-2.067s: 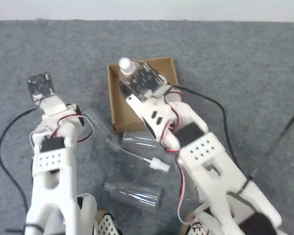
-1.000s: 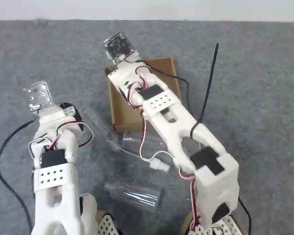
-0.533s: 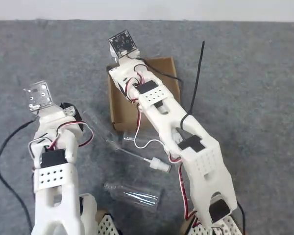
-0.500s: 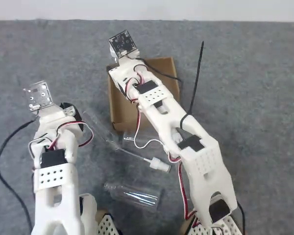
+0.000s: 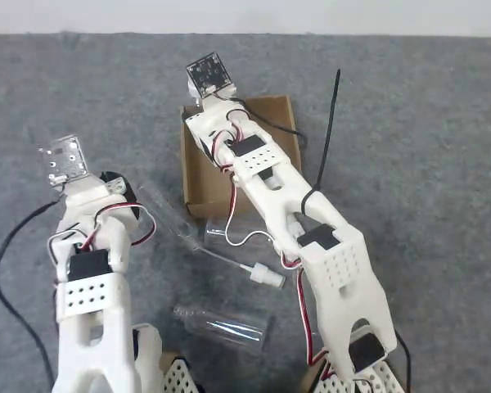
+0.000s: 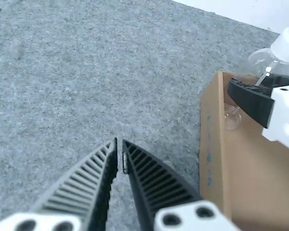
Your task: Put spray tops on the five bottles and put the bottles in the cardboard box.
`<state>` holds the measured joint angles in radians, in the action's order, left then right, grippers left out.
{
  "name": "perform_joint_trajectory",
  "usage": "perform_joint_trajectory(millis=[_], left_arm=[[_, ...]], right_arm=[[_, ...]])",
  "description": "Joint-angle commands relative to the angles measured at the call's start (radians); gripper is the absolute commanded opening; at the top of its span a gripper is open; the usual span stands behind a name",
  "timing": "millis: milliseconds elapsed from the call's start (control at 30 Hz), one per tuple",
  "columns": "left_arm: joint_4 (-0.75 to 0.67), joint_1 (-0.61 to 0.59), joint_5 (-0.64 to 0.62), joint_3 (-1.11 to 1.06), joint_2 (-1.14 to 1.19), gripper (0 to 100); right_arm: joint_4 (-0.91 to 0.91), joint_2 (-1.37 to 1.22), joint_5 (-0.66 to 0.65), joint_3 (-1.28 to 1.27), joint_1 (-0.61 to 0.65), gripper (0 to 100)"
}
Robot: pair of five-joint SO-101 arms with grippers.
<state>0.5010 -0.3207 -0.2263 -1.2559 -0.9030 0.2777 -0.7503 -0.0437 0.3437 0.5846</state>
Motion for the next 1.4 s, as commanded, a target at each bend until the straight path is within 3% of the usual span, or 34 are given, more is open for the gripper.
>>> perform_joint_trajectory(millis=[0, 733, 1033, 1367], left_arm=[[-0.032, 0.003, 0.009, 0.008, -0.04, 1], [-0.028, -0.002, 0.009, 0.008, -0.04, 1], [-0.028, -0.002, 0.009, 0.008, -0.04, 1], [-0.031, -0.002, 0.009, 0.008, -0.04, 1]], right_arm=[[-0.024, 0.001, 0.008, 0.068, -0.021, 0.9], [-0.018, -0.004, 0.006, 0.028, 0.001, 1.3], [0.025, -0.004, 0.006, 0.028, 0.007, 22.9], [0.025, -0.001, 0.008, 0.028, 0.022, 24.2]])
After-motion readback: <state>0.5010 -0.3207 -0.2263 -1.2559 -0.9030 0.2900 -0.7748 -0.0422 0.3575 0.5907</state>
